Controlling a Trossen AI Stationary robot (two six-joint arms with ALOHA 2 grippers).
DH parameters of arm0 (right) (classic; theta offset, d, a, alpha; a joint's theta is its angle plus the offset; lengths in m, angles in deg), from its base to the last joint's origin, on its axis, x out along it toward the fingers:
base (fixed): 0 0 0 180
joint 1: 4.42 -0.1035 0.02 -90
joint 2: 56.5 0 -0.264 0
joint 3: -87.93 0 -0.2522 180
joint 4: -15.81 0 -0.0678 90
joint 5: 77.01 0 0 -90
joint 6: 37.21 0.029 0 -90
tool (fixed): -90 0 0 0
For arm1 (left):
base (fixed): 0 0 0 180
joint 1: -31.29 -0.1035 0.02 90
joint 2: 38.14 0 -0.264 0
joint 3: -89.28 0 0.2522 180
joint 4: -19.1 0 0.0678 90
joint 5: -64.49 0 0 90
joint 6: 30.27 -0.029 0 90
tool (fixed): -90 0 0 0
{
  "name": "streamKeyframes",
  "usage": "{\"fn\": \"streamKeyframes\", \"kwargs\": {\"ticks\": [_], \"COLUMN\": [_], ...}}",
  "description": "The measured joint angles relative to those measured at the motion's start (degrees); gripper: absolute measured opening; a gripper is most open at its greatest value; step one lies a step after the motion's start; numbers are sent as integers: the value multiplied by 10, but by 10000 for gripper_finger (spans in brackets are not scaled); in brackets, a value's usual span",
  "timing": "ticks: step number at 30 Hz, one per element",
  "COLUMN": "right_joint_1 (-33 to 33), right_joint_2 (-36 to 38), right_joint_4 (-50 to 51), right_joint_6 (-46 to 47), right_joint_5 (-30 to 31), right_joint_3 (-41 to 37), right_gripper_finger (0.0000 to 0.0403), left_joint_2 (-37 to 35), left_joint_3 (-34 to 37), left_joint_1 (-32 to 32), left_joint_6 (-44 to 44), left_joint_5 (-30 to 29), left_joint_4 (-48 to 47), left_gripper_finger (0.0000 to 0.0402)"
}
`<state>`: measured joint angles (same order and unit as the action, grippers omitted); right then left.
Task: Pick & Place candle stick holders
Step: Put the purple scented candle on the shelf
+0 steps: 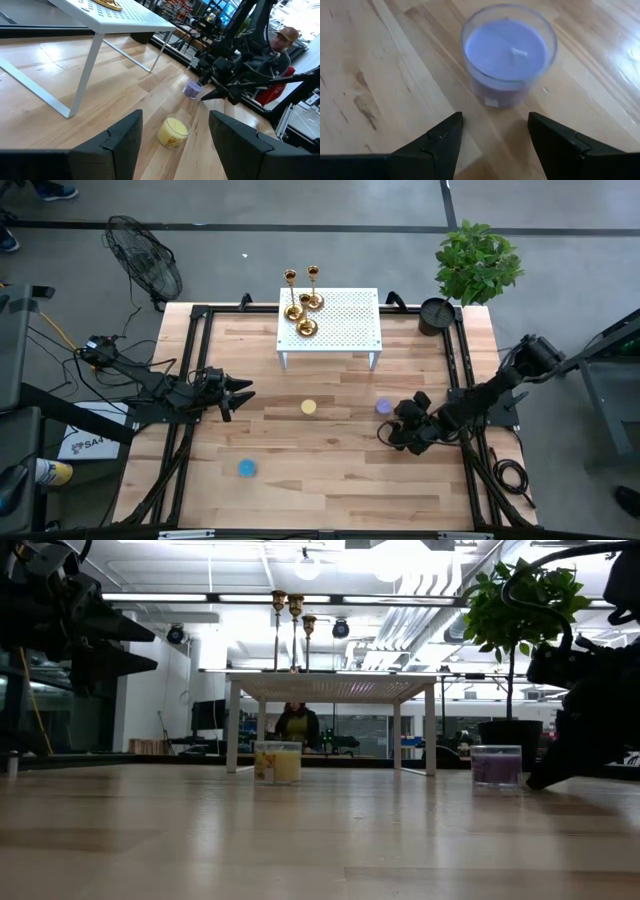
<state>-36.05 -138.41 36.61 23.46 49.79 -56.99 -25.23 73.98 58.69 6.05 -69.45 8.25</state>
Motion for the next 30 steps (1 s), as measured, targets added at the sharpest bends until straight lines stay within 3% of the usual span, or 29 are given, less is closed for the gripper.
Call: {"fn": "streamKeyframes", "kwargs": {"ticks": [9,20,30], "right_joint_1": [7,16,59], "right_joint_2": [-44,-71,-72], "right_joint_4": [-52,-107,-146], "right_joint_6": [-11,-18,-94], "right_joint_5": [38,67,64], "right_joint_3": [0,-1,-2], "right_gripper_finger": [229,295,299], "left_joint_2": [0,0,0], "left_joint_3": [0,0,0], "left_joint_1": [0,0,0], "left_joint_6": [0,0,0], "left_joint_5": [0,0,0], "left_joint_4": [0,0,0], "left_gripper_finger": [225,225,225]}}
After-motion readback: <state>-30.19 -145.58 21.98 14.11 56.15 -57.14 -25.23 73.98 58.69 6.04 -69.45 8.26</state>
